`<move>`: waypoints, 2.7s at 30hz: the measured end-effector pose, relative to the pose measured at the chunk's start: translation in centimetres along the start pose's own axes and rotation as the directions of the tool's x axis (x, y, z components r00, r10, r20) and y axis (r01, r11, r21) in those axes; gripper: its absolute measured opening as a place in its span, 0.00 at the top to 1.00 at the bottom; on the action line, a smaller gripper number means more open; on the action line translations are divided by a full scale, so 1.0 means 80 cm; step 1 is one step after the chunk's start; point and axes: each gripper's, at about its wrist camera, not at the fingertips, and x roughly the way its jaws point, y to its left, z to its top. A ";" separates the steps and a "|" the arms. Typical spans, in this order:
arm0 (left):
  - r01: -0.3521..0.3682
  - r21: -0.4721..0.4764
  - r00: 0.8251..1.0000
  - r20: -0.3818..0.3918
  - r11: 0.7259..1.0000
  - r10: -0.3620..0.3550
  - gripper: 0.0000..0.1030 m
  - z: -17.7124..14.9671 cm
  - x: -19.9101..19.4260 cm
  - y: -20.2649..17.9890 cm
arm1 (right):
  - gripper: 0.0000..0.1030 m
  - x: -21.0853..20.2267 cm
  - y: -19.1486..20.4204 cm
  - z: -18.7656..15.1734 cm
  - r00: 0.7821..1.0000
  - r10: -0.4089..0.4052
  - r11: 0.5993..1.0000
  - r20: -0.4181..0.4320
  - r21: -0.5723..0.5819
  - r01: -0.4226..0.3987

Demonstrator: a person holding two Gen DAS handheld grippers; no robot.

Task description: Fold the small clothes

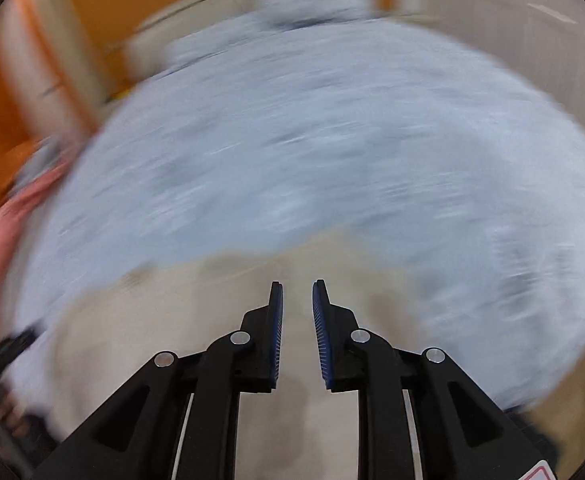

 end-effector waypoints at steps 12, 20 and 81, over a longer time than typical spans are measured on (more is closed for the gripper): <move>-0.032 0.122 0.984 -0.169 0.992 0.052 0.60 -0.109 0.028 -0.016 | 0.98 0.053 0.001 -0.105 0.960 0.021 0.998 -0.278 -0.045 -0.035; -0.101 0.072 0.981 -0.162 0.992 0.112 0.62 -0.118 0.016 0.023 | 0.86 -0.009 -0.114 -0.074 0.975 -0.136 0.978 -0.176 0.132 0.160; 0.207 -0.261 0.968 -0.084 0.943 -0.235 0.87 -0.068 -0.002 0.069 | 0.85 0.134 0.156 -0.082 0.916 0.072 0.988 -0.394 -0.098 -0.120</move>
